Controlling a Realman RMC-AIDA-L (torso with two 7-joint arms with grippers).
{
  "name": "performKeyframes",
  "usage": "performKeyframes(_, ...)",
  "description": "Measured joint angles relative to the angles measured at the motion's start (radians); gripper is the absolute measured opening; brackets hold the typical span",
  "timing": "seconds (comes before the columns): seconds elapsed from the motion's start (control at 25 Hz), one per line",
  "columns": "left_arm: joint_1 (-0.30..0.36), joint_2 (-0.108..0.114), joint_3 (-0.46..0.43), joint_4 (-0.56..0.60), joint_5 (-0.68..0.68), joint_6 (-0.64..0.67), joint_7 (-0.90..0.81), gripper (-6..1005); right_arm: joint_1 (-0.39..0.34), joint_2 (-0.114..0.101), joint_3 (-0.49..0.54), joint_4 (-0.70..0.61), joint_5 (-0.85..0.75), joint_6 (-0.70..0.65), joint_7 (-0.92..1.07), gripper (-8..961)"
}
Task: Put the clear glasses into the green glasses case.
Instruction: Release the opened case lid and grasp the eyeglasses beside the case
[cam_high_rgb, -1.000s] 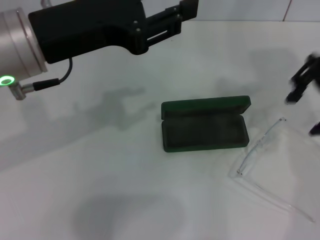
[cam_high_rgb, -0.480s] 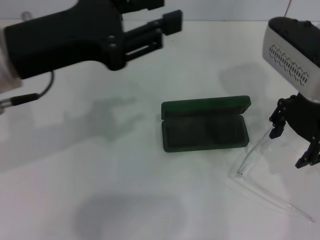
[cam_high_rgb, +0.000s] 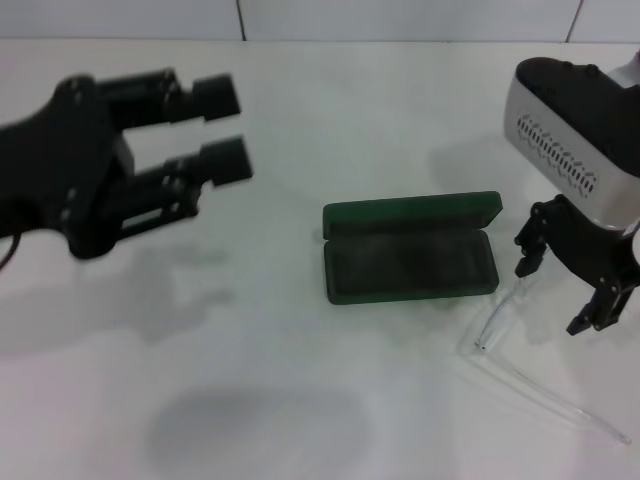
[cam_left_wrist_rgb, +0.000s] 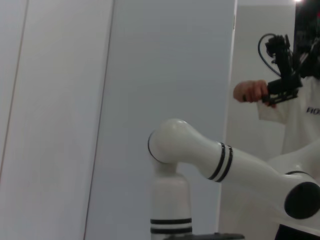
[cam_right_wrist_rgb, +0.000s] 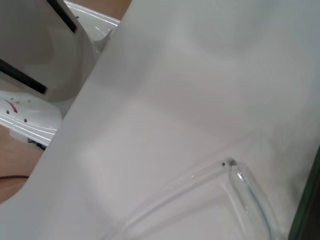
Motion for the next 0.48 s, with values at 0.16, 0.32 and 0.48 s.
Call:
performKeyframes(0.16,0.0,0.007,-0.01,-0.107,0.042,0.026,0.093,482,0.001,0.001,-0.026,0.002,0.007,0.019,0.0,751)
performKeyframes(0.32,0.005,-0.005,-0.005,-0.138,0.084,0.028,0.135,481,-0.002,0.001,-0.047,0.011,0.009,0.043,0.0,750)
performKeyframes(0.48,0.013,-0.01,0.001,-0.146,0.099,0.029,0.139,442,-0.004,0.001,-0.067,0.029,0.009,0.087,-0.008,750)
